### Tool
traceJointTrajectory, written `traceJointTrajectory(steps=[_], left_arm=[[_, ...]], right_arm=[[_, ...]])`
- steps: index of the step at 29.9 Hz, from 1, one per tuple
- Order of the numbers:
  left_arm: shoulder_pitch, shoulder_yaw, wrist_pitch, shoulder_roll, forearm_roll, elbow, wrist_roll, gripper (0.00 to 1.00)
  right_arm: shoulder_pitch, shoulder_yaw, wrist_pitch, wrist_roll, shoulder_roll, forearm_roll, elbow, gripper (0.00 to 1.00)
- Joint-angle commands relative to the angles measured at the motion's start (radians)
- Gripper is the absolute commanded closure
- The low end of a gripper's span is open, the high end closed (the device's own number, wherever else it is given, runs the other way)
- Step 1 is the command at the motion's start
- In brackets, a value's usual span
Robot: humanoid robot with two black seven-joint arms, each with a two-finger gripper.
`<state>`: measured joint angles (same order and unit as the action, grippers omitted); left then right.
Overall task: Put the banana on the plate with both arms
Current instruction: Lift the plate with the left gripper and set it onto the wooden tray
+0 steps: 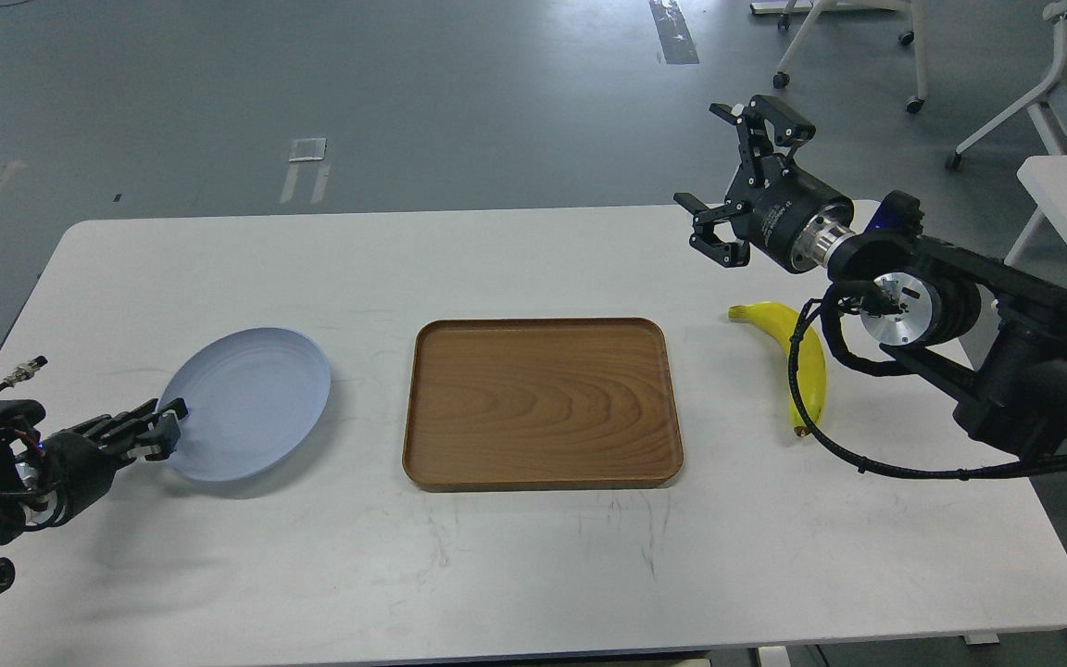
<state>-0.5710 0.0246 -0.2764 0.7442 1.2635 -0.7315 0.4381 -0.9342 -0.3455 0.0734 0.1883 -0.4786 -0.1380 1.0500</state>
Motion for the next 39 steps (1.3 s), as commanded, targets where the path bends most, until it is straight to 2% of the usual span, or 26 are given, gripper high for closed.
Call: traceJointTrajectory(steps=[1, 4, 12, 21, 24, 32, 39], left_arm=[[-0.001, 0.000, -0.004, -0.002, 0.001, 0.015, 0.011, 1.00], [-0.007, 0.000, -0.009, -0.002, 0.001, 0.015, 0.036, 1.00], [-0.035, -0.012, -0.007, -0.002, -0.001, 0.006, 0.051, 1.00], [-0.173, -0.002, -0.003, -0.002, 0.022, -0.040, 0.051, 1.00], [-0.257, 0.002, -0.001, -0.012, 0.086, -0.107, 0.051, 1.00], [-0.354, 0.070, 0.054, -0.230, 0.178, -0.095, 0.051, 1.00], [-0.369, 0.100, 0.101, -0.417, 0.177, 0.038, 0.051, 1.00]], right_arm=[[0.005, 0.000, -0.006, 0.005, 0.000, 0.000, -0.001, 0.01], [0.006, -0.001, -0.010, 0.005, 0.000, 0.000, -0.001, 0.01], [0.012, -0.007, -0.014, 0.006, 0.000, 0.000, -0.001, 0.01], [0.014, -0.015, -0.014, 0.006, -0.017, 0.000, 0.002, 0.01], [0.014, -0.018, -0.011, 0.006, -0.034, 0.000, 0.005, 0.01], [0.014, -0.030, -0.009, 0.006, -0.095, -0.002, 0.011, 0.01], [0.017, -0.041, -0.006, 0.005, -0.141, -0.003, 0.019, 0.01]])
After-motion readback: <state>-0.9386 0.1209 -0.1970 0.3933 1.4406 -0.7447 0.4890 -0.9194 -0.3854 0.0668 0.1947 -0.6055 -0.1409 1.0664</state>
